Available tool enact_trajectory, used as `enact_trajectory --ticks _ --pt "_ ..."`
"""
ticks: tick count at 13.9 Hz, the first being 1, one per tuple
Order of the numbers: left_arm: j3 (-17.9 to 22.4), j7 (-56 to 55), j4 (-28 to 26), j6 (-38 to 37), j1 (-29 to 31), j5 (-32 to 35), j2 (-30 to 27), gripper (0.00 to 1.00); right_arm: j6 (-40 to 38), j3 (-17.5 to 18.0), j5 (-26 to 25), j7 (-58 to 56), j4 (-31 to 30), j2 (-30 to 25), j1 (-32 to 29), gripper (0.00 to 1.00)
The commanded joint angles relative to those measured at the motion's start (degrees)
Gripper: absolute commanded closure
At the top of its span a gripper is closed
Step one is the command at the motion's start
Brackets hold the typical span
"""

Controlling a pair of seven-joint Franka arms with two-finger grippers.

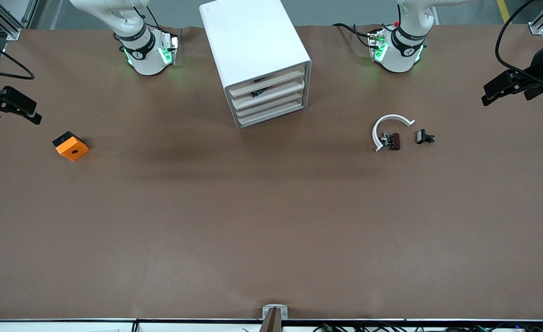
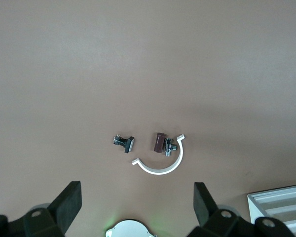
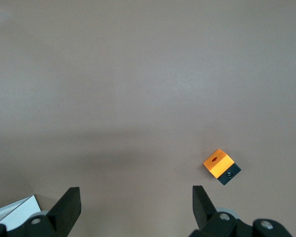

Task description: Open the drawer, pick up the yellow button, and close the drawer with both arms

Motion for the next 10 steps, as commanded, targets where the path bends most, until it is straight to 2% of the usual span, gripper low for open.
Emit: enact_trajectory --ticks 1,4,7,10 --pt "0.3 1.2 1.8 -1.3 -0.2 0.3 0.7 0.0 -0.6 0.1 -0.7 -0.2 1.3 0.8 -0.1 0.0" --pt "0.3 1.2 2.0 -1.3 -0.1 0.1 1.3 0.0 -0.7 0.2 -0.7 -0.1 1.3 1.3 0.2 0.0" --pt "0.4 1.0 6.0 -1.2 -0.2 -0.1 6.1 0.0 -0.9 0.1 -0.7 -0.3 1.2 1.4 0.4 0.0" --pt "0.1 0.5 6.2 -1.0 -0.6 -1.2 9.9 0.0 -0.7 0.1 -0.7 -0.2 1.4 1.4 0.2 0.0"
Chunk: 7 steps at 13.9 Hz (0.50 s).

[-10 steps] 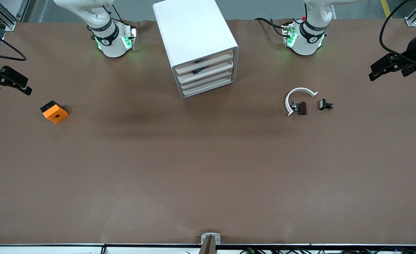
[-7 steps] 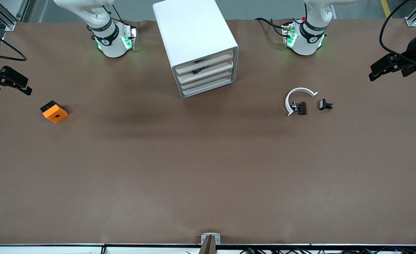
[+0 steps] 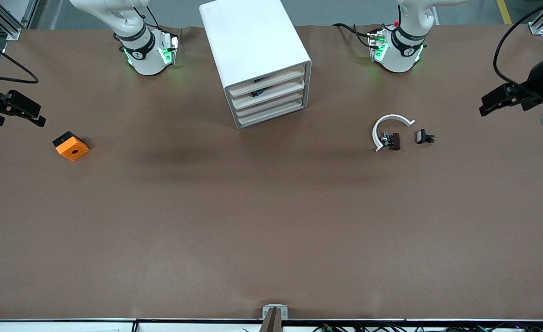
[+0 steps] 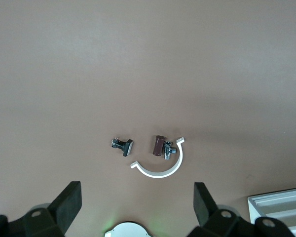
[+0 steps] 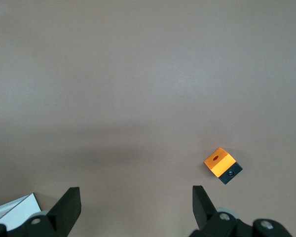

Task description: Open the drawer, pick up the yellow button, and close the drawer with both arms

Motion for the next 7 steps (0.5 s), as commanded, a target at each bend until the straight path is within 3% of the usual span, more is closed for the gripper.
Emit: enact_trajectory --ticks 1,4,7 --pt "0.1 0.3 3.0 -1.0 -0.9 -1.5 5.0 0.0 -0.7 0.0 -0.7 -0.2 1.3 0.4 0.1 0.0" --pt "-0.3 -3.4 3.0 0.1 -1.6 -2.8 8.1 0.0 -0.6 0.0 -0.7 -0.3 1.3 0.4 0.0 0.0" --pt "-0.4 -15.3 3.0 0.3 -2.1 -7.9 10.4 0.0 -0.6 0.0 -0.7 -0.2 1.3 0.4 0.2 0.0"
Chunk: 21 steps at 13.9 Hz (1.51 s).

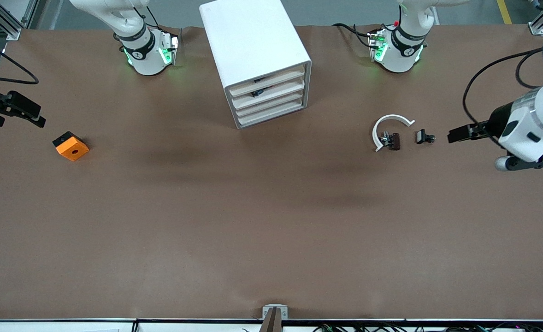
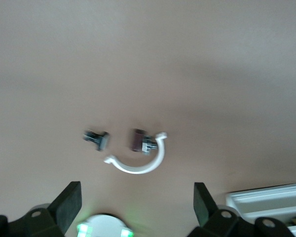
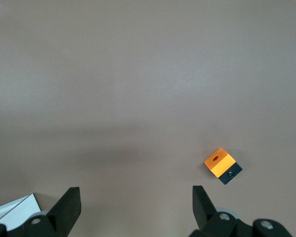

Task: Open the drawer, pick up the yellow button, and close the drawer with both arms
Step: 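Move the left gripper toward the top drawer handle of the white cabinet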

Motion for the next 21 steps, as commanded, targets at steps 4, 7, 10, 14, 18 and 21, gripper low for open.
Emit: enact_trajectory --ticks 4,7,10,14,18,21 --pt "0.0 -24.5 1.8 0.5 -6.6 -3.1 5.0 0.0 -0.5 0.0 -0.7 -0.2 1.3 0.4 0.2 0.0" --pt "0.0 -36.9 1.8 1.2 -10.0 -5.4 7.7 0.0 -0.4 0.0 -0.7 -0.2 1.3 0.4 0.0 0.0" --pt "-0.1 -49.5 1.7 1.2 -11.4 -12.6 9.1 0.0 -0.4 0.0 -0.7 -0.2 1.3 0.4 0.1 0.0" --pt "-0.1 -63.0 1.6 1.2 -14.2 -20.3 14.5 0.0 -0.3 0.0 -0.7 -0.1 1.3 0.4 0.2 0.0" --pt "-0.1 -82.0 1.7 1.2 -17.9 -26.1 19.2 0.0 -0.2 0.0 -0.7 -0.1 1.3 0.4 0.2 0.0" --pt "-0.2 -94.0 1.6 0.6 -21.6 -29.5 22.8 0.0 -0.3 0.0 -0.7 0.0 1.9 0.4 0.2 0.0"
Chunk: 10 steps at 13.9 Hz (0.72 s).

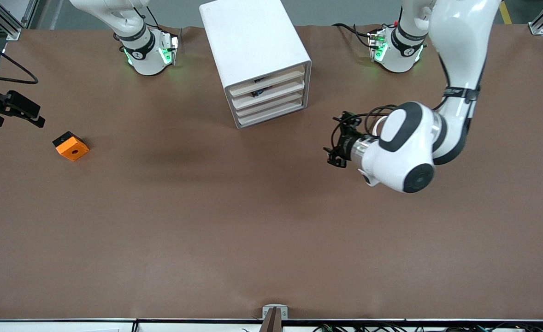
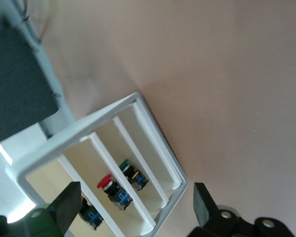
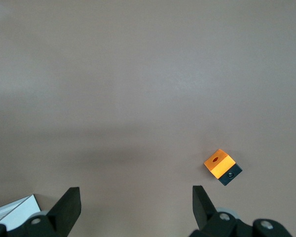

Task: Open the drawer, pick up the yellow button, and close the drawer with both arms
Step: 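Move the left gripper toward the top drawer handle of the white cabinet, then grasp the top drawer handle with the left gripper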

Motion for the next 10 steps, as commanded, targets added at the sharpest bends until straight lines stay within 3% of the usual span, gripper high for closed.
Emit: enact_trajectory --ticks 1,5,10 --pt "0.0 -11.0 1.4 -1.4 -2.9 -3.2 3.4 0.0 -0.4 0.0 -0.7 -0.1 1.5 0.4 0.2 0.0" --pt "-0.3 -20.1 1.2 -5.4 -4.9 -12.6 7.2 0.0 -0.3 0.0 -0.7 0.0 1.7 0.4 0.2 0.0" --pt "-0.4 -31.0 1.1 -9.1 -9.7 -15.2 9.6 0.31 -0.3 -0.2 -0.8 0.0 1.7 0.4 -0.4 0.0"
